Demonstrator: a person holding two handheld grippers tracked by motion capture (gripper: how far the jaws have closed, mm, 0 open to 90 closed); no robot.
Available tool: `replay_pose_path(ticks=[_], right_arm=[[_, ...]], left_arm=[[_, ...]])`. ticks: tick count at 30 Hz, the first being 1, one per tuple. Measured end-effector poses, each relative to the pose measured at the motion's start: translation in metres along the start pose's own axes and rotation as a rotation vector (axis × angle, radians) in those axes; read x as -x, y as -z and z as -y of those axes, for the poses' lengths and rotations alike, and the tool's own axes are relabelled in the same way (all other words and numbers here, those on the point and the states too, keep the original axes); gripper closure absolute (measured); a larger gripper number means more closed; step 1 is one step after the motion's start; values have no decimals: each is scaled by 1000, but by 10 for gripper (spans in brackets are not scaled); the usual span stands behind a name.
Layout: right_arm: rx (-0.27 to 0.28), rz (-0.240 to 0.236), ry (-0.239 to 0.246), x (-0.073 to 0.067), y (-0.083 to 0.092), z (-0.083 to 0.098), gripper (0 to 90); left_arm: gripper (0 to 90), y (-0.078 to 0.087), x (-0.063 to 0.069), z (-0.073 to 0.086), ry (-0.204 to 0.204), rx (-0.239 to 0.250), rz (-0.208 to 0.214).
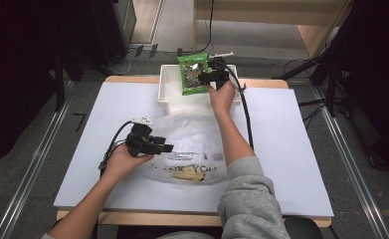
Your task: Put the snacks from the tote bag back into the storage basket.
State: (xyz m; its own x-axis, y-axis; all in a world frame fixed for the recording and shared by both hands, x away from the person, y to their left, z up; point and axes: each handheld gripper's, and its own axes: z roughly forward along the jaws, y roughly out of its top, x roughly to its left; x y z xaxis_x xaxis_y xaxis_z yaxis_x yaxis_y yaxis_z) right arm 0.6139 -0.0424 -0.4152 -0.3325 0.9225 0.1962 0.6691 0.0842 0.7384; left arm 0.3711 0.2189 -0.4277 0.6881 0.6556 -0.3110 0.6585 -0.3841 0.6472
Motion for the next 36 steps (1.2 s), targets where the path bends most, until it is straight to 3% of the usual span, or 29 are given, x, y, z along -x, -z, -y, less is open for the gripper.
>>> replay_pose_path(ticks=[5, 13, 21, 32, 36], right_arm=[[-5, -8, 10, -1, 5, 1, 348], [-2, -67, 17, -2, 22, 6, 352], [-15, -79, 74, -3, 37, 13, 353], [-10, -133, 99, -3, 57, 29, 365], [-17, -116, 160, -5, 64, 34, 367]], left_arm=[[459, 0, 0, 0, 3, 0, 2], [459, 0, 0, 0, 1, -2, -1], [459, -1, 0, 0, 2, -8, -7], [459, -1, -1, 0, 6, 0, -13], [459, -2, -1, 0, 9, -4, -14]])
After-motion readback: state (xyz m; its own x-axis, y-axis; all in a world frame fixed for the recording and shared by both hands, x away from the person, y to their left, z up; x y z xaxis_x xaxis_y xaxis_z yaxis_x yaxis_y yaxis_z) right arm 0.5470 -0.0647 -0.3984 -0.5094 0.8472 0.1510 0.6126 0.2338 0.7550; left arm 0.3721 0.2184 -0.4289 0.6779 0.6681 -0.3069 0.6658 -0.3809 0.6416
